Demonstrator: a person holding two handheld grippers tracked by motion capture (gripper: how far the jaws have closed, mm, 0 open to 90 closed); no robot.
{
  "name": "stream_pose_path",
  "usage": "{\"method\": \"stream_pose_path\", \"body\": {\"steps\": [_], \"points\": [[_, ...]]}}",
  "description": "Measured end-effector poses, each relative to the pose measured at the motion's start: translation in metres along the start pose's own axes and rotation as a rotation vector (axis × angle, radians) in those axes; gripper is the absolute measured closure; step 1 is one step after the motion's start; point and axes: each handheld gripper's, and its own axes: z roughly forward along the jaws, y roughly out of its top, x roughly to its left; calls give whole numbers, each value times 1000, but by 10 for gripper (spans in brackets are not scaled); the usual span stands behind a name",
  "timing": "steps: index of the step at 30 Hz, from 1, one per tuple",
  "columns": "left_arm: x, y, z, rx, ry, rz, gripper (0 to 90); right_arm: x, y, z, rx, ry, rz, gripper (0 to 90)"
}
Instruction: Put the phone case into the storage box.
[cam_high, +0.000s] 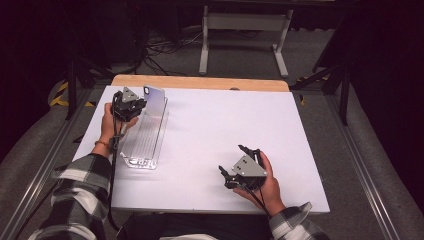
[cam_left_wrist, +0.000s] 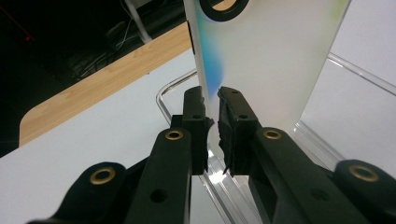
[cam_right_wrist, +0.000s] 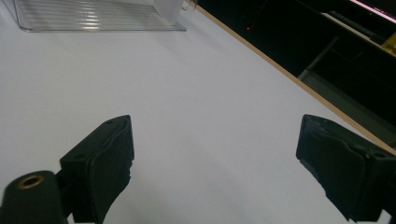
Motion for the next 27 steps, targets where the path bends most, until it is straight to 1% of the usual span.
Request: {"method": "stream_pose_path", "body": {"steps": [1, 2, 3, 6, 10, 11, 12, 14, 17, 18, 21, 22, 25, 26, 27], "points": [[1, -1, 0, -3, 2, -6, 853, 0, 0, 0, 3, 1, -1, 127], [1, -1, -1, -3, -7, -11, 864, 1, 0, 0, 2, 0, -4, 127], [1, -1, -2, -2, -8, -18, 880, 1, 0, 0, 2, -2, -6, 128], [1, -1, -3, 22, 7, -23, 889, 1, 0, 0, 3, -5, -7, 128], [0, -1, -4, 29, -15, -27, 899, 2, 1, 0, 7, -7, -10, 133], [-1, 0, -4, 28, -15, -18, 899, 2, 1, -1, 5, -8, -12, 133], [-2, 0, -5, 28, -26, -18, 899, 1, 1, -1, 2, -10, -12, 133], [-6, 4, -8, 16, -29, -13, 899, 1, 1, -1, 1, -11, -8, 133], [-13, 9, -10, -7, -43, -9, 899, 0, 0, -1, 4, -9, -7, 134], [-15, 11, -11, -14, -58, -19, 899, 1, 0, -1, 6, -11, -8, 134], [-22, 19, -14, -30, -58, -29, 899, 1, 0, -1, 7, -10, -9, 134], [-23, 22, -15, -31, -56, -28, 899, 1, 0, -1, 9, -11, -7, 134], [-25, 26, -14, -26, -52, -27, 898, 0, -1, 0, 8, -7, -1, 135], [-25, 29, -13, -20, -43, -7, 898, 0, -1, 0, 10, -8, 0, 136], [-26, 31, -10, -14, -39, -9, 897, -1, -1, 0, 11, -8, -2, 136]]}}
